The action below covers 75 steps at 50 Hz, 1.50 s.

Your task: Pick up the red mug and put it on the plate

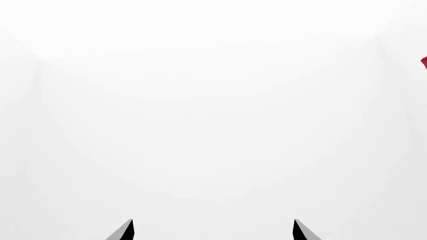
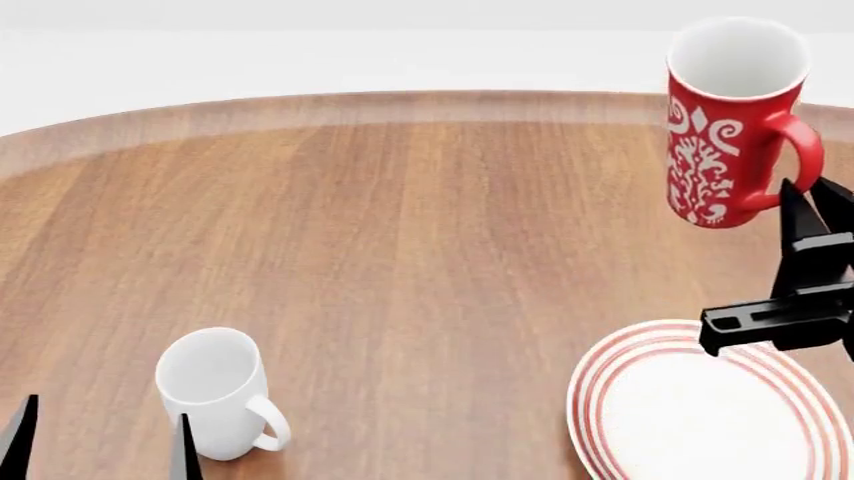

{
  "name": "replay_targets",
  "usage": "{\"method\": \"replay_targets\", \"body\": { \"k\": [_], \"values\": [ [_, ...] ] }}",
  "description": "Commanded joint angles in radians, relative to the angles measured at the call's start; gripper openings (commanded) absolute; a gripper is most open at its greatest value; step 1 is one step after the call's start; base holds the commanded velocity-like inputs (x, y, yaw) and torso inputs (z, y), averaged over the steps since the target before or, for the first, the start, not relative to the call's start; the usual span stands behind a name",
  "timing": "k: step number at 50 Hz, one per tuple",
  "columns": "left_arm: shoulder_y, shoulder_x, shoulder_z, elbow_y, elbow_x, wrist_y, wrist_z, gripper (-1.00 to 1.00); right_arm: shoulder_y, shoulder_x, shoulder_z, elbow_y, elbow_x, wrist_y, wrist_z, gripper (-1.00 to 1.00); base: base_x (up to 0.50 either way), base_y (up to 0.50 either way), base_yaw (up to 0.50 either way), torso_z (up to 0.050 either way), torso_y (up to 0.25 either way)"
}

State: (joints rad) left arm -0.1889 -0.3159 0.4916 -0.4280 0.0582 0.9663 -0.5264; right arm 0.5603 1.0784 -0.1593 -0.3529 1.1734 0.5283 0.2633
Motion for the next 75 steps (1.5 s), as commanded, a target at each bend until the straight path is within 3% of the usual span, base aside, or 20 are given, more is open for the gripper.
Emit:
{"method": "replay_targets", "body": {
  "k": [1, 16, 44, 75],
  "values": [
    [0.0, -0.002, 0.002, 0.003, 0.001, -0.006, -0.005, 1.0, 0.153, -0.021, -0.062, 0.134, -0.054, 0.044, -0.143, -1.0, 0.0, 0.0, 0.0, 0.0, 0.0],
    [-0.001, -0.003, 0.002, 0.002, 0.007, -0.004, -0.015, 1.0, 0.25, -0.097, -0.166, 0.346, -0.164, 0.032, -0.341, -1.0, 0.0, 0.0, 0.0, 0.0, 0.0],
    [-0.004, -0.007, 0.01, 0.001, 0.014, -0.002, -0.025, 1.0, 0.309, -0.222, -0.17, 0.7, -0.256, -0.139, -0.522, -1.0, 0.0, 0.0, 0.0, 0.0, 0.0],
    [-0.006, -0.015, 0.02, 0.008, 0.018, -0.014, -0.032, 1.0, 0.104, -0.25, -0.119, 0.86, -0.257, -0.346, -0.642, -1.0, 0.0, 0.0, 0.0, 0.0, 0.0]
  ]
}}
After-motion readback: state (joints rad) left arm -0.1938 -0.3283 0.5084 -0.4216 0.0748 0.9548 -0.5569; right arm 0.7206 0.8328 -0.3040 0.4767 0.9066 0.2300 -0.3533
